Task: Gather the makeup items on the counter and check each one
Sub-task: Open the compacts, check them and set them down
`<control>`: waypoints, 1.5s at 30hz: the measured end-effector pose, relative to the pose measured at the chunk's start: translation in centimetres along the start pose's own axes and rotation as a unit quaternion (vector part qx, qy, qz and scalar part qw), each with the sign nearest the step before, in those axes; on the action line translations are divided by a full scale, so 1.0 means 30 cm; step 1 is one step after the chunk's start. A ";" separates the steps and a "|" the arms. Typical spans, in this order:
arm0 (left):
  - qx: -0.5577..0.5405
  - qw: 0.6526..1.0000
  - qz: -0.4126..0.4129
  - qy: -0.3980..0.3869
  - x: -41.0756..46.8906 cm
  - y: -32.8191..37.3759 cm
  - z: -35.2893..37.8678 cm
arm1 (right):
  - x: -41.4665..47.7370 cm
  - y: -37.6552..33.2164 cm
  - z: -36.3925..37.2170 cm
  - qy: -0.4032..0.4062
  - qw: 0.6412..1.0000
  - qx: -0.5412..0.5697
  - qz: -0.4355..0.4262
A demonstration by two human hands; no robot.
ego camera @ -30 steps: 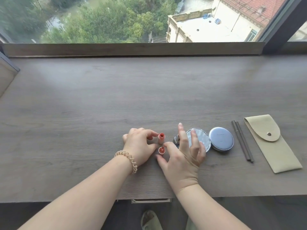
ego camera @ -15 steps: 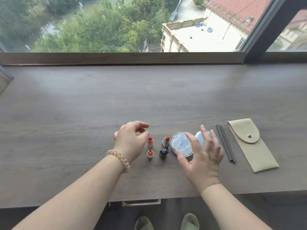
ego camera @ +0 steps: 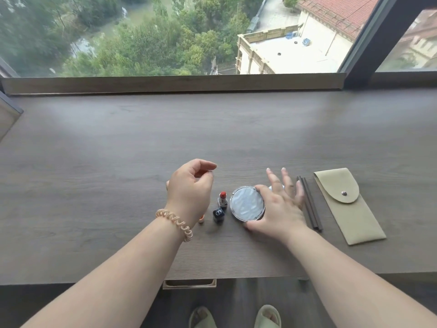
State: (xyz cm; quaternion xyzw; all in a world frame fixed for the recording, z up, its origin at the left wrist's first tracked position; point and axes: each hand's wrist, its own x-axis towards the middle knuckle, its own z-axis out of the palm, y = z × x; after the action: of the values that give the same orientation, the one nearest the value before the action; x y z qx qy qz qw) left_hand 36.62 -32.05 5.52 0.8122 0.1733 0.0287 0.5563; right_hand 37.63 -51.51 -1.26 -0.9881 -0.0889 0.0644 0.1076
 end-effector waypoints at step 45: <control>-0.419 0.879 0.008 -0.226 -0.337 0.492 0.202 | -0.187 0.031 -0.722 0.039 0.758 0.639 -0.125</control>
State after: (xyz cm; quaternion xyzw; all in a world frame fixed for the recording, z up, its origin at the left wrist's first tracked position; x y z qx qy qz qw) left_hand 32.25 -45.38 18.19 0.4892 0.0083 -0.0814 0.8684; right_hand 35.48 -57.83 20.12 -0.6716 -0.1458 0.0536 0.7244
